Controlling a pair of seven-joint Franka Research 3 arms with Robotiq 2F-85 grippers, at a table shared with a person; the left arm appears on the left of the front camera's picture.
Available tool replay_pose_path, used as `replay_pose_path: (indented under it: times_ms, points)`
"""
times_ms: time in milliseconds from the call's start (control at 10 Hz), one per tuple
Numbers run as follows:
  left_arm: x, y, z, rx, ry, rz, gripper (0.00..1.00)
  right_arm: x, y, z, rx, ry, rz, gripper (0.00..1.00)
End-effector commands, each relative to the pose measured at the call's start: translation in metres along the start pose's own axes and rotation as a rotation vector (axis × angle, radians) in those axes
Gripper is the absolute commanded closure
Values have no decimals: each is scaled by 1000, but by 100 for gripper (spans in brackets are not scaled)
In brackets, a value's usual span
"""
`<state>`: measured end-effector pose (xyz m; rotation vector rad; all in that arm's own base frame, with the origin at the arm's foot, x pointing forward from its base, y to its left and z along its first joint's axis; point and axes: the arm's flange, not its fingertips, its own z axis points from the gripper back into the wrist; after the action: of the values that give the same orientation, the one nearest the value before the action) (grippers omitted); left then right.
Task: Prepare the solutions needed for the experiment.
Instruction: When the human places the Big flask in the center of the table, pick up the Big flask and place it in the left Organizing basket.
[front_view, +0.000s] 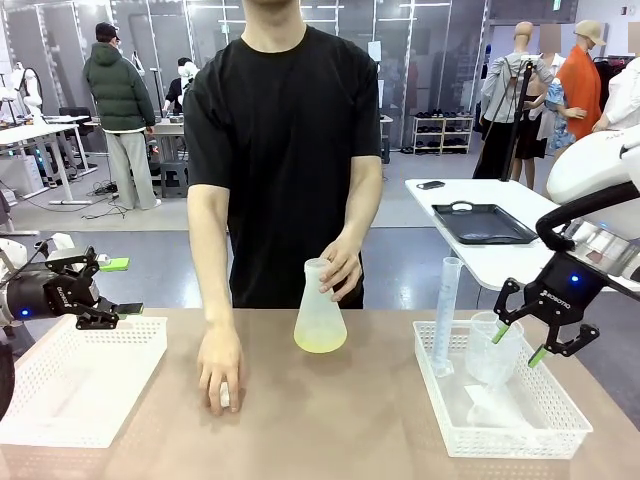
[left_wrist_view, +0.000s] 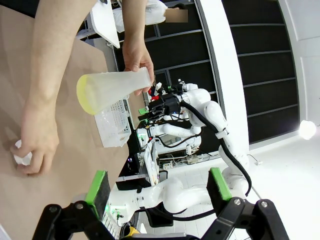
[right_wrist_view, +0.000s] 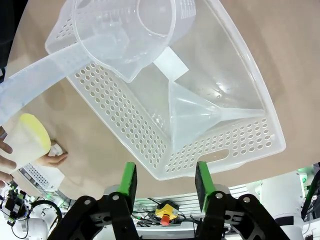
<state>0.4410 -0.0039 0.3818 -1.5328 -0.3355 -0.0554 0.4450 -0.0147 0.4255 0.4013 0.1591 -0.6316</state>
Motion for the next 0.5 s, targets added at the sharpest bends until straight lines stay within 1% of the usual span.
replay_pose_path:
  times_ms: [0,400]
  points:
    - [0,-1,0,5,-3,-1,0,-2,-1,1,-4,-5,3,40]
    - [0,-1,0,5,-3,-1,0,-2,-1,1,-4,-5,3,40]
